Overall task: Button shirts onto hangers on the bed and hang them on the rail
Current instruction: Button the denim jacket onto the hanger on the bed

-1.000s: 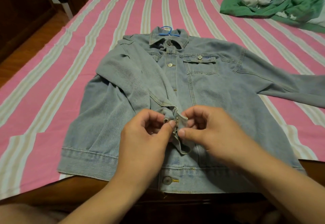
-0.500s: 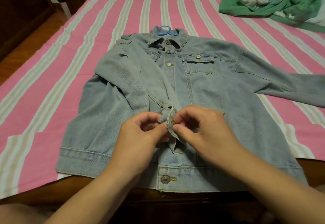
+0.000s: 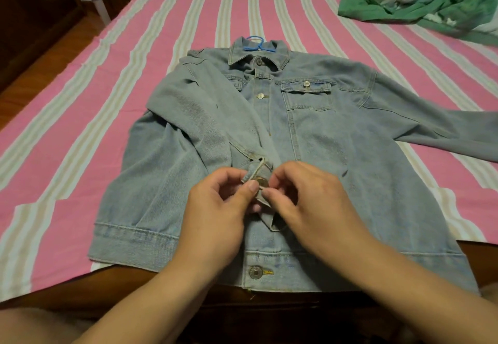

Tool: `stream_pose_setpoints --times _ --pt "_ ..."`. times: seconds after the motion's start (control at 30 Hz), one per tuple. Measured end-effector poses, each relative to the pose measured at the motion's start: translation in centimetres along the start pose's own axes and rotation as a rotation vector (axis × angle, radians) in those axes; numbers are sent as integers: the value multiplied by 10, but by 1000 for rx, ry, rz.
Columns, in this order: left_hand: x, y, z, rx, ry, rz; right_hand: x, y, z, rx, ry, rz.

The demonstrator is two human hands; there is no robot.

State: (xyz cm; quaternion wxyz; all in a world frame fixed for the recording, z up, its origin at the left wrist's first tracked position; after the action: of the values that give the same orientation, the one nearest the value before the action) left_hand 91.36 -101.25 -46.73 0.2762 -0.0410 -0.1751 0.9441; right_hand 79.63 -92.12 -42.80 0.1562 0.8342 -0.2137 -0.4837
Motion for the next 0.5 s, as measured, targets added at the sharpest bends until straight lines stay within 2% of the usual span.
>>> stream_pose_setpoints --times 0.13,0.4,0.5 --pt "-3 1 2 -24 -54 -51 -17 6 4 -74 78 45" --pt "-1 0 22 89 50 -174 -21 19 -22 -587 -118 -87" --pt "-1 2 28 113 87 -223 -22 24 -23 -800 -224 -197"
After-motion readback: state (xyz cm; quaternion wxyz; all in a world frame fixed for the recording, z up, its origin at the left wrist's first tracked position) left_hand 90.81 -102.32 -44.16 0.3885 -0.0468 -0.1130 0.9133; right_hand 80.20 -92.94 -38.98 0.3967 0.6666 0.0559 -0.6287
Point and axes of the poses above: each hand's wrist, its own y-axis towards the middle knuckle, its own x-axis out of the palm, z = x × y, the point moved 8 cm from there along y, towards the middle knuckle, and after that the axes turned 14 degrees about -x, right-handed, at the moved point
